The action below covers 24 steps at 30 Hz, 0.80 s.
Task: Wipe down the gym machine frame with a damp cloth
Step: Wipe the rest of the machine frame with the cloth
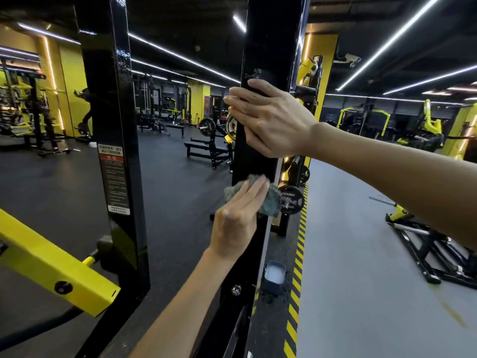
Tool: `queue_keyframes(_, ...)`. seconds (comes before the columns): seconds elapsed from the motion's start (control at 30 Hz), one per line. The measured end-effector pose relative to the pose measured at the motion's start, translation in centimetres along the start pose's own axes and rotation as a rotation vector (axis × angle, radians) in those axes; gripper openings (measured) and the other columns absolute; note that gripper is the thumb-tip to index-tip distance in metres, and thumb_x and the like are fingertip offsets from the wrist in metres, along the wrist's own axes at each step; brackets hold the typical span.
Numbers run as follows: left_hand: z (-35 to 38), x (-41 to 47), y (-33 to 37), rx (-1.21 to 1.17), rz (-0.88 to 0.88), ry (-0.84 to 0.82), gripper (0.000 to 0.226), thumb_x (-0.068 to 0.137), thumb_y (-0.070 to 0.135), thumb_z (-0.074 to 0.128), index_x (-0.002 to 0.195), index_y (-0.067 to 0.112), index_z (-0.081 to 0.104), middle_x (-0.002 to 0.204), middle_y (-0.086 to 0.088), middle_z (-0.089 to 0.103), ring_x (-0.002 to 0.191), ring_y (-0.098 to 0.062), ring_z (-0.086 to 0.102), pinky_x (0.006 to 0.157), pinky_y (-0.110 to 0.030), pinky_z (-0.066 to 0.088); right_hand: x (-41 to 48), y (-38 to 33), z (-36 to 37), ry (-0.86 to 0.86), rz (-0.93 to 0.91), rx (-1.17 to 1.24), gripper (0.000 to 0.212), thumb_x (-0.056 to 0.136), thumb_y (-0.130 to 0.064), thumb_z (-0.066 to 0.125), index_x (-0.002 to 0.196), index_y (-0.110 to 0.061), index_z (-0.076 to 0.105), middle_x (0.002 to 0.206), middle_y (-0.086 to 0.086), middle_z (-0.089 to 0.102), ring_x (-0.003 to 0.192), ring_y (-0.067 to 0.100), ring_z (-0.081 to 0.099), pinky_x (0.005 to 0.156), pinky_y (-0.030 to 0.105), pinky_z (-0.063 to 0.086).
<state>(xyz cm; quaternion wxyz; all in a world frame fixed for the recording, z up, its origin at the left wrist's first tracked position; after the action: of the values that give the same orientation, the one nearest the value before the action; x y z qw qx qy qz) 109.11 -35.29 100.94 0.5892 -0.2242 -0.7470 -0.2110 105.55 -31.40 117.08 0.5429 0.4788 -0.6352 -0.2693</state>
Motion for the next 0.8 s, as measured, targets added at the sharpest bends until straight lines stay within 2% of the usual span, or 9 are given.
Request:
queue_keyframes(0.07, 0.0, 2.5, 0.1, 0.006, 0.034, 0.071, 0.041, 0.087, -0.009, 0.049, 0.124, 0.000, 0.065, 0.131, -0.010, 0.061, 0.120, -0.026, 0.056, 0.103, -0.034, 0.047, 0.0, -0.1, 0.1, 0.000, 0.004, 0.003, 0.048, 0.099, -0.026, 0.035, 0.125, 0.003, 0.061, 0.141, 0.019, 0.053, 0.138, 0.033, 0.042, 0.118, 0.049, 0.024)
queue_keyframes(0.17, 1.1, -1.5, 0.1, 0.011, 0.047, 0.050, 0.045, 0.082, -0.013, 0.059, 0.126, 0.001, 0.062, 0.132, -0.008, 0.058, 0.118, -0.030, 0.059, 0.096, -0.035, 0.052, 0.1, -0.1, 0.1, -0.008, 0.012, 0.010, 0.048, 0.099, -0.026, 0.034, 0.126, 0.003, 0.061, 0.142, 0.019, 0.052, 0.139, 0.033, 0.041, 0.119, 0.048, 0.024)
queue_keyframes(0.27, 2.5, -9.1, -0.3, -0.046, 0.008, -0.146, 0.070, 0.065, -0.020, 0.078, 0.127, 0.004, 0.058, 0.134, -0.007, 0.056, 0.115, -0.028, 0.063, 0.087, -0.030, 0.057, -0.1, 0.0, 0.0, -0.006, 0.019, 0.005, 0.048, 0.100, -0.026, 0.034, 0.126, 0.003, 0.061, 0.142, 0.019, 0.052, 0.139, 0.033, 0.041, 0.119, 0.049, 0.023)
queue_keyframes(0.33, 2.8, -11.4, -0.7, -0.085, -0.008, -0.252, 0.080, 0.058, -0.024, 0.080, 0.129, 0.006, 0.057, 0.135, -0.005, 0.055, 0.117, -0.025, 0.061, 0.091, -0.029, 0.054, -0.1, -0.1, 0.0, -0.012, 0.019, 0.009, 0.048, 0.100, -0.026, 0.033, 0.126, 0.003, 0.061, 0.142, 0.019, 0.052, 0.138, 0.034, 0.042, 0.118, 0.049, 0.024)
queue_keyframes(0.4, 2.4, -10.6, -0.6, -0.086, -0.008, -0.273, 0.082, 0.058, -0.026, 0.079, 0.130, 0.007, 0.056, 0.136, -0.003, 0.054, 0.118, -0.025, 0.061, 0.092, -0.031, 0.054, 0.1, -0.2, -0.2, -0.009, 0.016, 0.012, 0.048, 0.099, -0.026, 0.033, 0.126, 0.003, 0.061, 0.142, 0.019, 0.052, 0.138, 0.034, 0.042, 0.118, 0.050, 0.025)
queue_keyframes(0.5, 1.3, -5.0, -0.3, -0.075, -0.040, -0.149, 0.077, 0.062, -0.023, 0.079, 0.130, 0.003, 0.053, 0.134, -0.004, 0.052, 0.112, -0.031, 0.065, 0.087, -0.037, 0.057, 0.0, -0.1, -0.2, -0.002, 0.010, 0.006, 0.048, 0.099, -0.025, 0.033, 0.125, 0.003, 0.062, 0.141, 0.018, 0.053, 0.138, 0.034, 0.043, 0.118, 0.048, 0.023)
queue_keyframes(0.63, 0.3, 0.3, -0.5, -0.052, 0.000, 0.063, 0.055, 0.078, -0.021, 0.061, 0.128, 0.003, 0.061, 0.135, -0.003, 0.053, 0.119, -0.028, 0.059, 0.091, -0.036, 0.056, 0.1, -0.2, -0.3, -0.007, 0.024, 0.012, 0.048, 0.100, -0.025, 0.031, 0.125, 0.003, 0.062, 0.142, 0.018, 0.052, 0.138, 0.033, 0.042, 0.118, 0.048, 0.024)
queue_keyframes(0.73, 0.9, -4.6, -1.2, -0.039, -0.026, 0.021, 0.062, 0.072, -0.024, 0.069, 0.127, 0.003, 0.061, 0.133, -0.006, 0.057, 0.121, -0.024, 0.056, 0.097, -0.030, 0.052, 0.0, -0.3, -0.2, 0.003, 0.028, 0.009, 0.049, 0.100, -0.025, 0.030, 0.125, 0.003, 0.061, 0.142, 0.018, 0.053, 0.138, 0.033, 0.042, 0.118, 0.048, 0.024)
queue_keyframes(0.8, 1.7, -9.6, -1.7, -0.061, -0.062, -0.101, 0.074, 0.062, -0.026, 0.077, 0.127, 0.004, 0.058, 0.132, -0.007, 0.057, 0.120, -0.022, 0.056, 0.101, -0.025, 0.047, -0.1, -0.4, -0.1, -0.004, 0.037, 0.008, 0.049, 0.101, -0.025, 0.029, 0.126, 0.002, 0.061, 0.142, 0.017, 0.053, 0.139, 0.032, 0.042, 0.119, 0.048, 0.024)
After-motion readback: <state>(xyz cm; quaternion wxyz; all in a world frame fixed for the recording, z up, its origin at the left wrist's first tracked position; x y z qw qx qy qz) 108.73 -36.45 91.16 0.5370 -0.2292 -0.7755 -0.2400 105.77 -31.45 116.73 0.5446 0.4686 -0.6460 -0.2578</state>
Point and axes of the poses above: each hand's wrist, its own x-axis towards the middle knuckle, its own z-axis out of the palm, y = z × x, the point moved 7 cm from there along x, towards the middle knuckle
